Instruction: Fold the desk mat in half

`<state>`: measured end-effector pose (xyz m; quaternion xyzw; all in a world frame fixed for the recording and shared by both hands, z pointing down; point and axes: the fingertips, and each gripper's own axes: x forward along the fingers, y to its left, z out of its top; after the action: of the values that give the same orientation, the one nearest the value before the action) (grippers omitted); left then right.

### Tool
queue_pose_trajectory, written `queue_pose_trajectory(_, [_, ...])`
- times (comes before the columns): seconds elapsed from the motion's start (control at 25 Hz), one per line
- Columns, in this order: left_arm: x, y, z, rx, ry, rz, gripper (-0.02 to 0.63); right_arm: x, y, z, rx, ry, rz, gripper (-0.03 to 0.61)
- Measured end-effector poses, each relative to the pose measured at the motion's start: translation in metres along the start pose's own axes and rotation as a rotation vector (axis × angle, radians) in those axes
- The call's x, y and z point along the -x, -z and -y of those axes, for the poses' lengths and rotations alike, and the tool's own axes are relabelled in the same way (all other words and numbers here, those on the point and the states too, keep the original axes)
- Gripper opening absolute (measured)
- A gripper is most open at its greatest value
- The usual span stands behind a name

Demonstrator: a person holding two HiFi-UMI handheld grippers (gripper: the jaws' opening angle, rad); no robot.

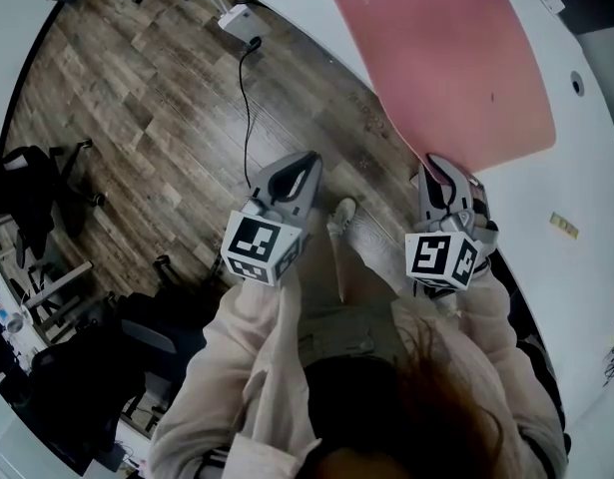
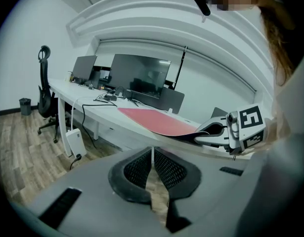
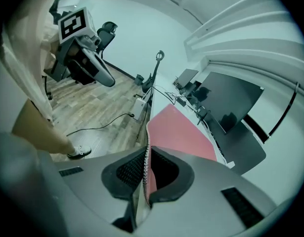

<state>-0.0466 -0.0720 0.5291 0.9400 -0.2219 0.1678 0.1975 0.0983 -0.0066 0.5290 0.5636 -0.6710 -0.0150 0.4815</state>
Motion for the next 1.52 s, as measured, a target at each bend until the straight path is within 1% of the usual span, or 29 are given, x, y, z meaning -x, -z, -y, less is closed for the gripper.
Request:
queue_pose_trajectory(0.2, [-0.004, -0.016, 0.010, -0.027, 0.034, 0.017, 0.041, 0.005, -0.005, 0.015, -0.041, 0.006, 0.013, 0.034])
queue_pose_trajectory(0.4, [-0.022, -0.037, 0.009, -0.039, 0.060, 0.018, 0.041, 0.005, -0.011, 0.036, -0.090, 0.008, 0.020, 0.034])
queue_pose_trajectory(0.6, [-0.044, -0.067, 0.015, -0.076, 0.113, 0.026, 0.041, 0.007, -0.009, 0.061, -0.215, 0.001, 0.025, 0.034])
queue_pose_trajectory(0.72, [-0.057, -0.084, 0.013, -0.075, 0.133, 0.024, 0.041, 0.004, -0.006, 0.078, -0.271, 0.009, 0.019, 0.034])
queue_pose_trajectory(0.84, [-0.075, -0.099, 0.009, -0.085, 0.150, 0.022, 0.041, -0.003, -0.001, 0.099, -0.290, 0.032, 0.003, 0.034])
queue_pose_trajectory(0.96, [-0.095, -0.111, 0.004, -0.079, 0.170, 0.010, 0.041, -0.011, 0.004, 0.122, -0.319, 0.058, -0.015, 0.034])
queue_pose_trajectory(1.16, [-0.129, -0.130, 0.005, -0.085, 0.220, -0.007, 0.041, -0.020, 0.017, 0.155, -0.408, 0.103, -0.031, 0.034])
queue_pose_trajectory(1.36, [-0.158, -0.144, 0.009, -0.108, 0.270, -0.023, 0.041, -0.024, 0.035, 0.176, -0.478, 0.149, -0.066, 0.034])
queue_pose_trajectory(1.52, [-0.174, -0.152, 0.009, -0.119, 0.295, -0.029, 0.041, -0.026, 0.048, 0.190, -0.530, 0.188, -0.092, 0.034])
